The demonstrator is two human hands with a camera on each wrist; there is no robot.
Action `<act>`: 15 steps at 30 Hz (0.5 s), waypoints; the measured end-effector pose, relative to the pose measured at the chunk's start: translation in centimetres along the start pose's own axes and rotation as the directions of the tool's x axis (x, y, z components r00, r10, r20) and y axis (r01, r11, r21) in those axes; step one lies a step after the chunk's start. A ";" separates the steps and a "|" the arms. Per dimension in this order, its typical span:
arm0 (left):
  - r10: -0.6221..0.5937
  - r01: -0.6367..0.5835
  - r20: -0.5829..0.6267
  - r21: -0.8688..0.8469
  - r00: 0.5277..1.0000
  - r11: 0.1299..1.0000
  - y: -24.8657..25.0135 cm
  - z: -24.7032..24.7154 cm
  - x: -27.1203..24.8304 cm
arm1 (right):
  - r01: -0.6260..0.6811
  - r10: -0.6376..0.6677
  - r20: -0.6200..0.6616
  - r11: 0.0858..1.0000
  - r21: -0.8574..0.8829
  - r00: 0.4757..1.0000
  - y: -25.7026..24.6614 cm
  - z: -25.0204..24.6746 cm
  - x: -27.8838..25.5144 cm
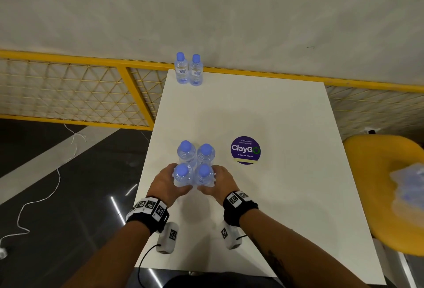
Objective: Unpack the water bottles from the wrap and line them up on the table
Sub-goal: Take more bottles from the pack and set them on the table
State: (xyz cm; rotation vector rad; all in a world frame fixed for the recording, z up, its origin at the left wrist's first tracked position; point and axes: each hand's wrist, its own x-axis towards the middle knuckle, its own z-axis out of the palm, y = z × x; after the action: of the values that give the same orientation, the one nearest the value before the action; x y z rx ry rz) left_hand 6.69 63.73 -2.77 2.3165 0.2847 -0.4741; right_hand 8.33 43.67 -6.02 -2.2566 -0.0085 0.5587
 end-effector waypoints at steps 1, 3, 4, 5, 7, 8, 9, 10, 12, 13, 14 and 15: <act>-0.057 0.057 -0.011 0.009 0.998 0.998 -0.6 0.3 -0.1 | -0.027 0.027 -0.001 1.000 0.010 1.000 0.7 0.1 -0.2; -0.187 0.183 0.015 0.128 0.982 0.975 -1.4 1.1 -0.5 | -0.054 0.053 0.015 0.998 0.017 0.998 1.9 -0.2 -0.9; -0.234 0.214 0.059 0.237 0.970 0.948 -1.6 1.5 -0.8 | -0.059 0.059 0.028 0.998 0.021 0.998 2.4 -0.5 -1.3; -0.257 0.207 0.114 0.328 0.960 0.922 -1.6 2.0 -1.2 | -0.061 0.060 0.034 0.998 0.026 0.998 3.2 -0.7 -1.6; -0.251 0.141 0.233 0.406 0.940 0.903 -0.7 3.3 -1.9 | -0.065 0.063 0.047 0.997 0.036 0.997 4.8 -1.9 -2.6; -0.224 0.101 0.280 0.393 0.934 0.914 0.1 4.1 -2.2 | -0.069 0.067 0.050 0.997 0.038 0.997 5.7 -2.7 -3.3; -0.183 0.059 0.314 0.366 0.932 0.929 1.1 5.1 -2.4 | -0.067 0.065 0.041 0.997 0.041 0.997 7.0 -3.6 -4.1; -0.131 0.003 0.344 0.347 0.930 0.938 2.4 6.3 -2.6 | -0.078 0.077 0.035 0.996 0.045 0.996 8.2 -4.8 -5.2; -0.031 -0.104 0.392 0.319 0.919 0.942 5.5 8.8 -2.7 | -0.104 0.104 -0.004 0.992 0.069 0.995 11.0 -7.1 -7.5; 0.026 -0.171 0.420 0.311 0.907 0.935 7.8 10.8 -2.6 | -0.137 0.143 -0.051 0.986 0.097 0.988 13.1 -8.9 -9.1; 0.069 -0.217 0.439 0.295 0.896 0.931 9.4 12.3 -2.6 | -0.172 0.183 -0.087 0.977 0.128 0.979 14.5 -10.2 -10.4; 0.115 -0.269 0.472 0.273 0.874 0.924 11.8 14.3 -2.6 | -0.207 0.230 -0.137 0.964 0.166 0.963 16.4 -12.0 -12.2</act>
State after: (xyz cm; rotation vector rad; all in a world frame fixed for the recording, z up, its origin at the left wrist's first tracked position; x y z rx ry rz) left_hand 4.74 45.07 -3.67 2.4329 -0.2758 -0.9962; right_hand -0.73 21.70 -5.84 -2.1593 0.3554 0.4802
